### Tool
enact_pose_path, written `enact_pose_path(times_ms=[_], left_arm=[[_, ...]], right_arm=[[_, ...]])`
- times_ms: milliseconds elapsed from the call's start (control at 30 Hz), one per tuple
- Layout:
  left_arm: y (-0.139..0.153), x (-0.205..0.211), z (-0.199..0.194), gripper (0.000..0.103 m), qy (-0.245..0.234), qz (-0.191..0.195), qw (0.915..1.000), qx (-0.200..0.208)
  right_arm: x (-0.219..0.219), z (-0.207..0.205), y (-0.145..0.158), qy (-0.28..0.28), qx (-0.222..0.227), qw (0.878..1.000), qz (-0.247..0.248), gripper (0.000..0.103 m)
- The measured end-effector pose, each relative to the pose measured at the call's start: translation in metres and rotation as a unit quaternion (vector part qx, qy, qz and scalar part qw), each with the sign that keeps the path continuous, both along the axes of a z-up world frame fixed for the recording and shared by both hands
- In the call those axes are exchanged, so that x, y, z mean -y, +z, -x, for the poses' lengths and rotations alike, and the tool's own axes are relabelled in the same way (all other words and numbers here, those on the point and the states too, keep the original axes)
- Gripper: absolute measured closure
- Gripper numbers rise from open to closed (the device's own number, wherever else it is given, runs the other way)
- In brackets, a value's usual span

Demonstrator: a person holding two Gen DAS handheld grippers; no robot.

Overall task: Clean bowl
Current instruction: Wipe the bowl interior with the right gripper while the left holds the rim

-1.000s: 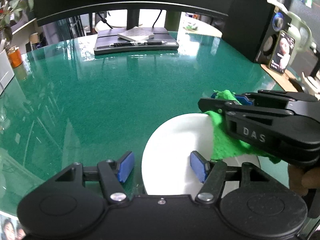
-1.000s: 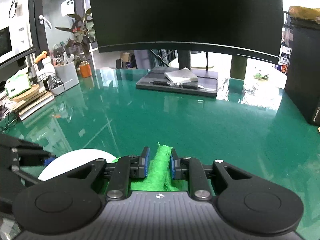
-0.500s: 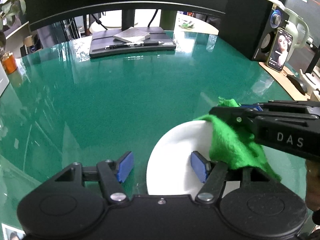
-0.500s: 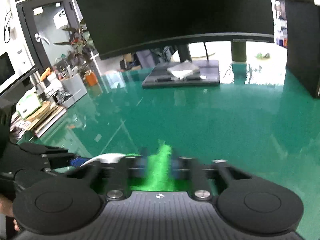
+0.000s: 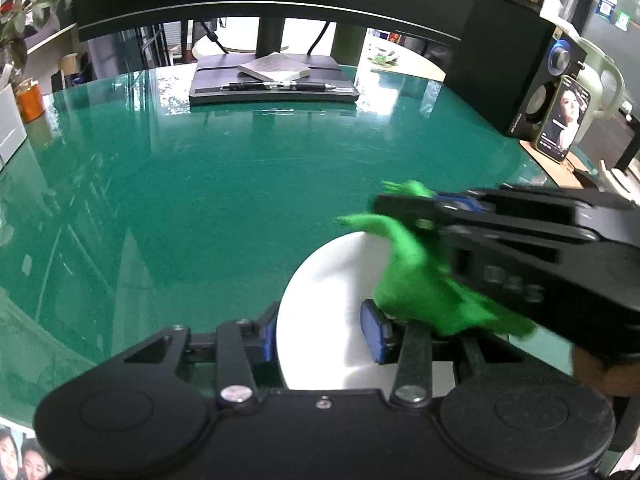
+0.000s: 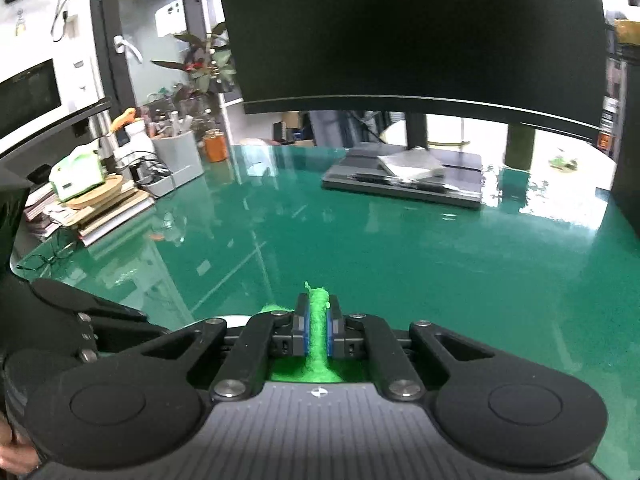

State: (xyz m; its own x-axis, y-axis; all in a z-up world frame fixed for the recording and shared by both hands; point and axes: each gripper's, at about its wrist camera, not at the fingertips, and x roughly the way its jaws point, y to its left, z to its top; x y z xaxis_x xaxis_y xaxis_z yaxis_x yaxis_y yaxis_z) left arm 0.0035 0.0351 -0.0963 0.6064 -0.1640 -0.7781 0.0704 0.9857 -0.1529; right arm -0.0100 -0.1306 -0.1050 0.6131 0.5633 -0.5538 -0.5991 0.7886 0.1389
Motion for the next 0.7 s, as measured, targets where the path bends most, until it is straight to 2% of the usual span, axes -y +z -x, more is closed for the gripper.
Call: enact_pose_path(times_ms=[133,300,467,700], left_arm=[[0.000,0.001,-0.001,0.061,0.000,-0.004,1.0000,0.002],[0.000,0.003,-0.001,0.060,-0.001,-0.010,0.9999,0.002],[0.000,0.002,0.000,0.058,0.002,-0.010,0.9999,0.001],[0.000,0.001,0.000,0.055,0.007,-0.011,0.9999,0.003]], right_arm=[[0.015,0.009,-0.003,-0.013,-0.010,1.000,0.009,0.096],[0.000,0.003,-0.003,-0.023,0.004,1.000,-0.002,0.096],[-0.008,0.003,-0.004,-0.005,0.023,1.000,0.006,0.096],[0.017,0.016,-0.004,-0.026,-0.001,1.000,-0.002,0.093]])
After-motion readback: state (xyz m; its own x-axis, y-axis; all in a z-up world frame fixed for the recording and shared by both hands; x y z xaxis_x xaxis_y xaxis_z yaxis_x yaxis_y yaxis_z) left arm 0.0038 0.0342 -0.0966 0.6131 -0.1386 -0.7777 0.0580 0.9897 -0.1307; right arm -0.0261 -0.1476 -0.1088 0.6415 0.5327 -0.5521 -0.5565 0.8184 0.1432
